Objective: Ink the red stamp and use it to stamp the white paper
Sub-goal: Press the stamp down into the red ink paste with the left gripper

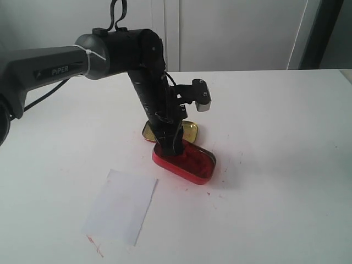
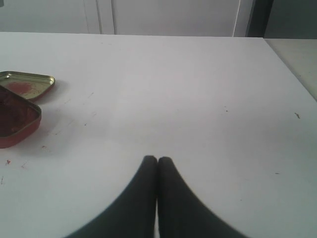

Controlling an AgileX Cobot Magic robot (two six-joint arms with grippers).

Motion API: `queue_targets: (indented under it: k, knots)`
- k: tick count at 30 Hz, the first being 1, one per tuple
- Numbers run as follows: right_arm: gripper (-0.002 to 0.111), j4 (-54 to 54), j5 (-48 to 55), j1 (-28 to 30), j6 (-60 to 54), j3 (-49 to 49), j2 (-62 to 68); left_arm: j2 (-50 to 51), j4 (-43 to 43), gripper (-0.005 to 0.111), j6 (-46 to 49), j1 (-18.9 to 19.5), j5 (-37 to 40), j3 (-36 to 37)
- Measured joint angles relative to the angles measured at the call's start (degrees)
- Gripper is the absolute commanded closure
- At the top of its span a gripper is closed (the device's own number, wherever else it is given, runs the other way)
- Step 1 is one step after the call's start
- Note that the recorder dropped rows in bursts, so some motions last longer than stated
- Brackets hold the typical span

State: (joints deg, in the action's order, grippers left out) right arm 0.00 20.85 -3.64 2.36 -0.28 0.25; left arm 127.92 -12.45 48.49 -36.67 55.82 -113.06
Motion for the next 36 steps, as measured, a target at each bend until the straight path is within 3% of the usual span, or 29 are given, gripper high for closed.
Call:
queue_targets:
  k: [9,18,36]
  knots:
    - [0.108,0.0,0.0,0.0,0.0,0.0,0.0,0.0,1.4,0.107,-0.1,-0.6,-1.5,0.0]
    - [0.108,0.0,0.0,0.0,0.0,0.0,0.0,0.0,9.2,0.107,-2.8,-2.8,-2.1,0.0]
    - [0.108,0.0,0.0,0.0,0.0,0.0,0.0,0.6,12.9,0.107,-7.2,-4.0,-2.6,0.0]
